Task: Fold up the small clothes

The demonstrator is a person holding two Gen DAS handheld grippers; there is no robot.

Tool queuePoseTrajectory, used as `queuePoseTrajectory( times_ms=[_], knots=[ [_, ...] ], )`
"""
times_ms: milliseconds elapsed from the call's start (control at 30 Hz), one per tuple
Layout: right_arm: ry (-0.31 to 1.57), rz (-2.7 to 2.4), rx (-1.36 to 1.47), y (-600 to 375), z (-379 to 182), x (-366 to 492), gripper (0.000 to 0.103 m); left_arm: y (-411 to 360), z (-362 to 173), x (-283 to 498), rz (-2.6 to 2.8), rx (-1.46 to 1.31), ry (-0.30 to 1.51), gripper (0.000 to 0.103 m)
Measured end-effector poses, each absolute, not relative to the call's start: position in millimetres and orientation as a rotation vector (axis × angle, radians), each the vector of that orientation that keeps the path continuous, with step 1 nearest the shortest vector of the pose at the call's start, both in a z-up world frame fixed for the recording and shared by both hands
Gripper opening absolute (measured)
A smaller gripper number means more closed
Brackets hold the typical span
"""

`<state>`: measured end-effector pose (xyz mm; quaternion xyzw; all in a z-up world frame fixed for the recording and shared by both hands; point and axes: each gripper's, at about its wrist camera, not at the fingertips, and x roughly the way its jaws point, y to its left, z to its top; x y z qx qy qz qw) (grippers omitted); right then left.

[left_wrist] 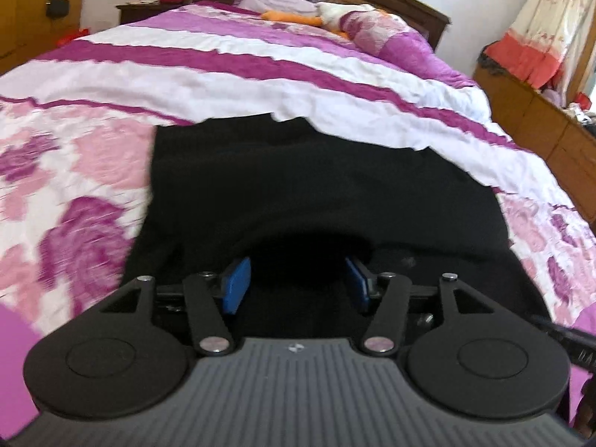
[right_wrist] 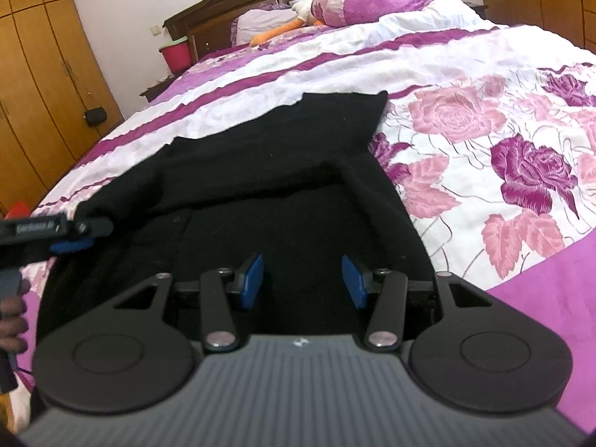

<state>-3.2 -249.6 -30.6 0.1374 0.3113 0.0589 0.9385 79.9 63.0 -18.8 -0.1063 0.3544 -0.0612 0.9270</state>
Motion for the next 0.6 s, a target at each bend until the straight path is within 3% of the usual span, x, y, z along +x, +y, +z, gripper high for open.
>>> queuePoseTrajectory(
  times_ms=[600],
  knots=[
    [0.589, 0.331, 0.154, -151, 13, 24, 0.050, 136, -9, 27, 0.135, -0.193, 0.730, 0.063]
  ],
)
